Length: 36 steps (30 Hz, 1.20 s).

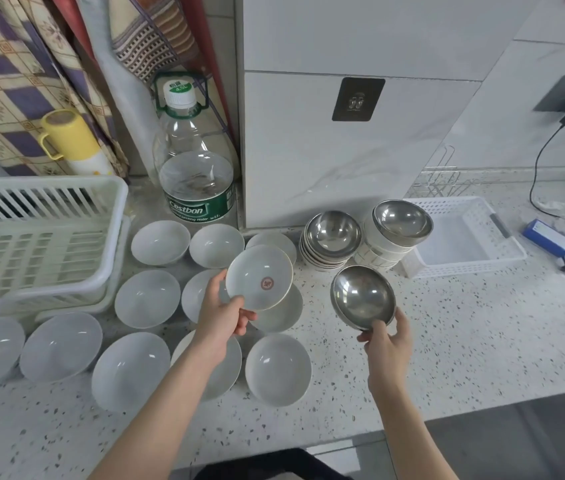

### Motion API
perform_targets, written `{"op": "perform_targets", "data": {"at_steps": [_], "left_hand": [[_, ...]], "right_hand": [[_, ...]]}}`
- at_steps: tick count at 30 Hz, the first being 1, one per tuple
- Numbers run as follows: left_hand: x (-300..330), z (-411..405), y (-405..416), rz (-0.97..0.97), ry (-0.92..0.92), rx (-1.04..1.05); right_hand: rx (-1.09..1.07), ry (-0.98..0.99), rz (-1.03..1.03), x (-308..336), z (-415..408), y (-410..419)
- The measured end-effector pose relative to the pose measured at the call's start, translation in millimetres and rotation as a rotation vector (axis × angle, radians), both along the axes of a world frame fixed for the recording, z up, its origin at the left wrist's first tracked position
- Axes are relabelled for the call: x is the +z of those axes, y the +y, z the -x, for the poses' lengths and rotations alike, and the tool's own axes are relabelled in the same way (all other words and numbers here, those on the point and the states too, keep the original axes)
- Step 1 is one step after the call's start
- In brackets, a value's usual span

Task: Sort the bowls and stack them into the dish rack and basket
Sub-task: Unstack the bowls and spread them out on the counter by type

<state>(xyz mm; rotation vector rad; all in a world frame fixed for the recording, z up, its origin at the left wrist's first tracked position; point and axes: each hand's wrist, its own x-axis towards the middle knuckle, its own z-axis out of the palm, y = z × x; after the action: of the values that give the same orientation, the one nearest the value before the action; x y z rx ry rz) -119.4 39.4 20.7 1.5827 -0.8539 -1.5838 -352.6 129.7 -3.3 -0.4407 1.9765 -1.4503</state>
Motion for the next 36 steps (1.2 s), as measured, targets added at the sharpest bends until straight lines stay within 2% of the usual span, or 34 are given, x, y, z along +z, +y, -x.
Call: {"op": "perform_targets", "data": {"at_steps": [9,19,29,36], "left_hand": [[-12,-6,39,-0.039,0.014,-0.024],[-12,25,58,-0.023,-0.033,0.148],[-17,64,77,0.001,-0.067,0.207],[-17,80,89,0.045,-0.180,0.089]], "right_hand": [[0.139,-0.032,-0.187,-19,-4,9],[0.406,-0.002,-0.267,-39,26,-31],[0.563,-0.040,-0.263,-53,45,-43],[0.585,-0.073,-0.279,-47,58,-32]]}}
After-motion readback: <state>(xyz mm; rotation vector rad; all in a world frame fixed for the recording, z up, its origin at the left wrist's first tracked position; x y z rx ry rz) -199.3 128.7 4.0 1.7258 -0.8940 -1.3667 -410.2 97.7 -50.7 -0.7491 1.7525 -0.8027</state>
